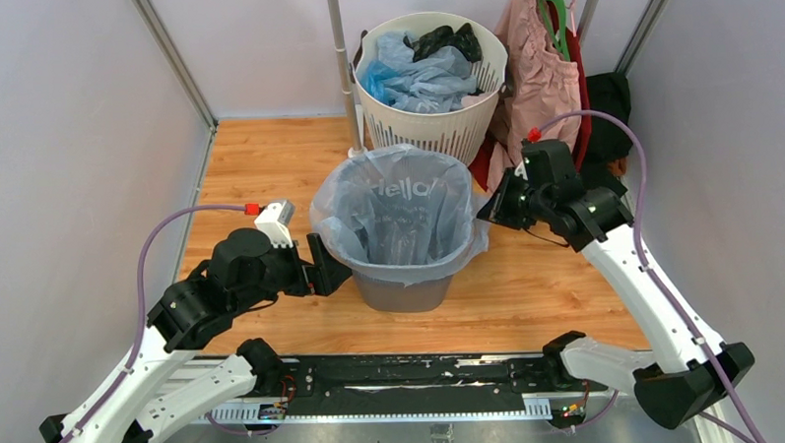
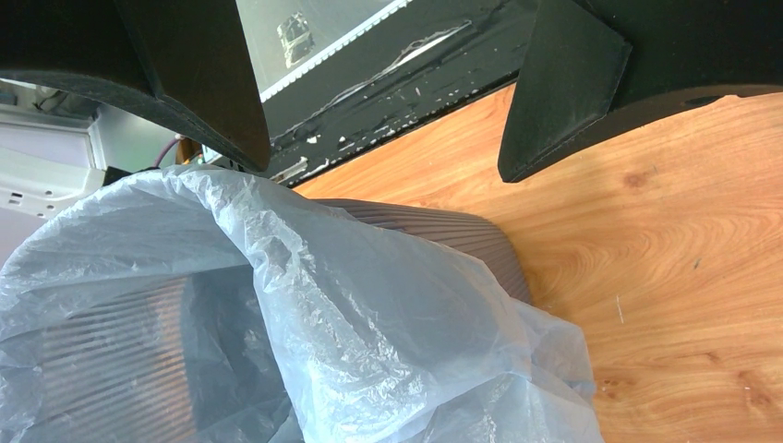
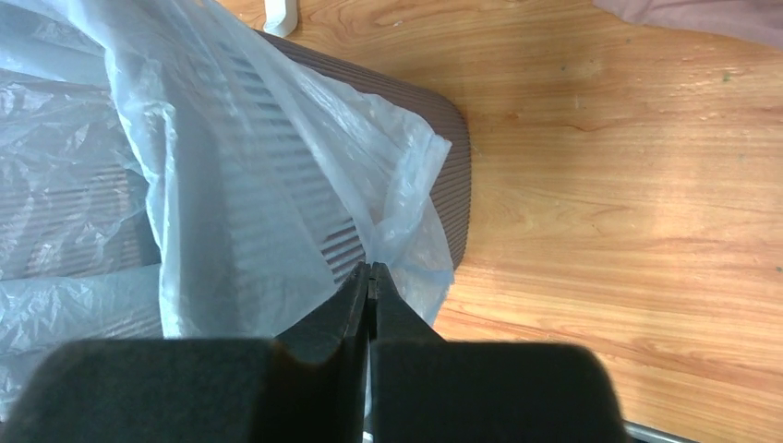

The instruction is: Put the trash bags into the trash bin

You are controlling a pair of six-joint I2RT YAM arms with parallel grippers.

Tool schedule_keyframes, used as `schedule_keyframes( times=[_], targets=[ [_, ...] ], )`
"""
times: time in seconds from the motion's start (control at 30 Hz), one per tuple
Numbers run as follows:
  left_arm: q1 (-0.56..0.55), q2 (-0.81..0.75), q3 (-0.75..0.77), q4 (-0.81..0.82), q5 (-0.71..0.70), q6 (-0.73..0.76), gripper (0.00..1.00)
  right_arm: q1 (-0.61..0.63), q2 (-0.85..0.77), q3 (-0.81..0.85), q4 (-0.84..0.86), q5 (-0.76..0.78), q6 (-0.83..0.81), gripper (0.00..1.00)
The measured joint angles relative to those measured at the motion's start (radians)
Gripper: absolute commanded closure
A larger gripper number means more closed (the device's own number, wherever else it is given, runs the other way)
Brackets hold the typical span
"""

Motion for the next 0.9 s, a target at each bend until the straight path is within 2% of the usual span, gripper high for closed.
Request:
schedule_keyframes(
  times=[0.3, 0.4, 0.47, 0.6, 0.7, 0.9],
  targets=[
    [0.000, 0.000, 0.000, 0.000, 0.000, 0.000, 0.00, -0.049, -0.065, -0.056, -0.040, 0.008, -0.027, 1.00],
    [0.000, 0.000, 0.000, 0.000, 0.000, 0.000, 0.00, -0.054, -0.063, -0.075, -0.050, 0.007, -0.032, 0.85],
    [0.000, 0.000, 0.000, 0.000, 0.000, 0.000, 0.00, -0.055, -0.062, -0.074, -0.050, 0.007, -0.039, 0.80],
    [0.000, 0.000, 0.000, 0.000, 0.000, 0.000, 0.00, -0.056, -0.056, -0.027, -0.065, 0.003, -0.050, 0.77],
    [0.000, 0.000, 0.000, 0.000, 0.000, 0.000, 0.00, -0.056, -0.051, 0.026, -0.070, -0.001, -0.053, 0.71],
    [0.000, 0.000, 0.000, 0.000, 0.000, 0.000, 0.00, -0.057, -0.034, 0.092, -0.069, -0.027, -0.052, 0.67]
  ],
)
